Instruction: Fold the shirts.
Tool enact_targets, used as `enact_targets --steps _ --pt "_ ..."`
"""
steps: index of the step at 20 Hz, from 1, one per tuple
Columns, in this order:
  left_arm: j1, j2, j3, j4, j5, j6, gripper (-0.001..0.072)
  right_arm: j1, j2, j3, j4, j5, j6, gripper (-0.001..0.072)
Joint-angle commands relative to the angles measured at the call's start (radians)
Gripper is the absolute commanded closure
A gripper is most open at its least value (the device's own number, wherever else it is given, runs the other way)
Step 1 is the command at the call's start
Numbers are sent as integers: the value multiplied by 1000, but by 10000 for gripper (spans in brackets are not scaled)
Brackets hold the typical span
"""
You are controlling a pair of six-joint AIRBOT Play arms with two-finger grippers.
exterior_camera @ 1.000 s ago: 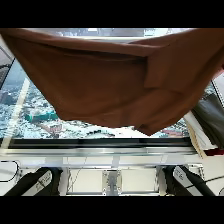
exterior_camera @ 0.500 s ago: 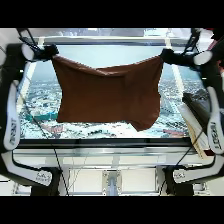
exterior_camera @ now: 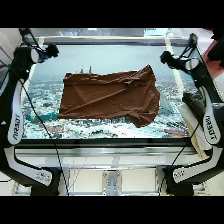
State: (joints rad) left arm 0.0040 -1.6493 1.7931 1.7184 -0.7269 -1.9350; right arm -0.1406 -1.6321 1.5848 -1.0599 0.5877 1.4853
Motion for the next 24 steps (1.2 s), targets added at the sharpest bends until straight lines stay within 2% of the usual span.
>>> enact_targets --steps 1,3,5,7,9,12,16,18,20,22,24 --pt "32 129 -6 152 -193 136 277 -151 132 -9 -170 338 2 324" --pt "66 220 -103 192 -297 155 290 -222 234 -83 -170 442 -56 324" --pt "109 348 -342 190 -289 126 290 -263 348 -237 -142 482 -126 324" --pt "127 510 -661 186 -220 40 290 -299 458 -449 -86 457 -129 324" --pt "127 668 -953 135 -159 -79 290 -327 546 -664 56 391 -152 324" --pt "127 804 -1206 -12 -41 -238 290 -327 603 -921 282 313 -155 323" --pt "127 798 -1223 -209 -4 -229 290 -323 598 -1135 507 198 -182 322" --pt "127 798 -1223 -301 -4 -152 290 -323 574 -1195 576 156 -251 322" --pt "127 798 -1223 -367 -3 -92 289 -306 534 -1227 623 122 -268 322" --pt "127 798 -1223 -399 -3 -84 288 -246 491 -1229 700 52 -319 322" --pt "127 798 -1223 -410 -3 -80 288 -175 437 -1228 863 -10 -430 322"
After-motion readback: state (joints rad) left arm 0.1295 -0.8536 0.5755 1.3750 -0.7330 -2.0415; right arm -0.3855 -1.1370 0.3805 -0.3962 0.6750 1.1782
